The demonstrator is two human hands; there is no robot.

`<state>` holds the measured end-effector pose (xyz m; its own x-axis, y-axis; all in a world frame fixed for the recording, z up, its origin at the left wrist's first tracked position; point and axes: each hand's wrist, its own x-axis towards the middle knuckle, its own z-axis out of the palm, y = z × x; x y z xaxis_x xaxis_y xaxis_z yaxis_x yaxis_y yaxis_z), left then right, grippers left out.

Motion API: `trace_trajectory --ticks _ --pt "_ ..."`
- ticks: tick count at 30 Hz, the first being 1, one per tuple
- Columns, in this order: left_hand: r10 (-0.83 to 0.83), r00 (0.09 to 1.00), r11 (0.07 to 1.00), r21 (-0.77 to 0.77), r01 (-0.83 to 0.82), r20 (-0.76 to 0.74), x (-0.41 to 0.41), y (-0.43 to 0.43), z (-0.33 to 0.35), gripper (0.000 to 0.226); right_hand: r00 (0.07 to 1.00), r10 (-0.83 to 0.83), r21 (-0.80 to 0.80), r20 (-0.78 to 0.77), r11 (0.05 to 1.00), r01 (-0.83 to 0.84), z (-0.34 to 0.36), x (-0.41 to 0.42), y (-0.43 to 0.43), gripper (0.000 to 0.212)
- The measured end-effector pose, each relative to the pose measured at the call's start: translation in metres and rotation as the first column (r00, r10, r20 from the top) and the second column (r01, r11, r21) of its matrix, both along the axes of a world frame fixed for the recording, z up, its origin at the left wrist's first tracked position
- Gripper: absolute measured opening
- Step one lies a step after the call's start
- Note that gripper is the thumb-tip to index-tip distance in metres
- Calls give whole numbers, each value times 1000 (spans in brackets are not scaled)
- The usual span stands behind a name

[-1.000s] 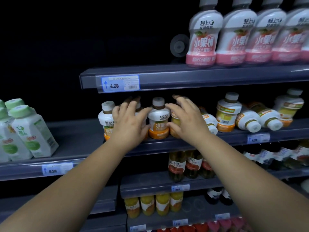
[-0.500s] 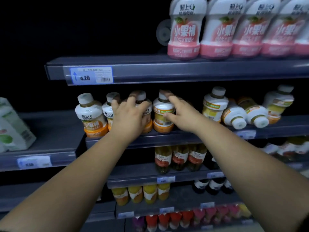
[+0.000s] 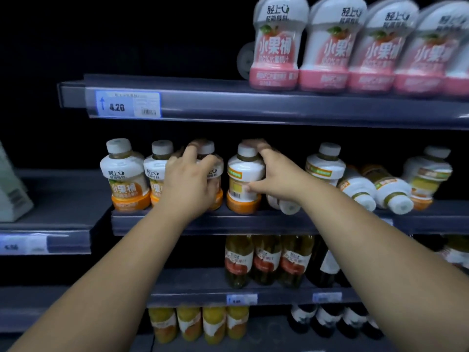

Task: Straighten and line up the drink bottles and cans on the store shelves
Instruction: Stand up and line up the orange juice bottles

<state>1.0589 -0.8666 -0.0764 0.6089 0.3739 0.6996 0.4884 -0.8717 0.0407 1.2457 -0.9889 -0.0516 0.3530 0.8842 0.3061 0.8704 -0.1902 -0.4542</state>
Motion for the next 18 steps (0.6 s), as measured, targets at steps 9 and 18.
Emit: trace_trajectory --ticks 9,18 --pt "42 990 979 -193 -68 -135 -9 2 30 41 998 59 -52 -11 997 -60 18 16 -11 88" --pt "16 994 972 -231 -40 -104 -10 0 25 42 984 93 81 -154 993 -81 19 7 -7 64"
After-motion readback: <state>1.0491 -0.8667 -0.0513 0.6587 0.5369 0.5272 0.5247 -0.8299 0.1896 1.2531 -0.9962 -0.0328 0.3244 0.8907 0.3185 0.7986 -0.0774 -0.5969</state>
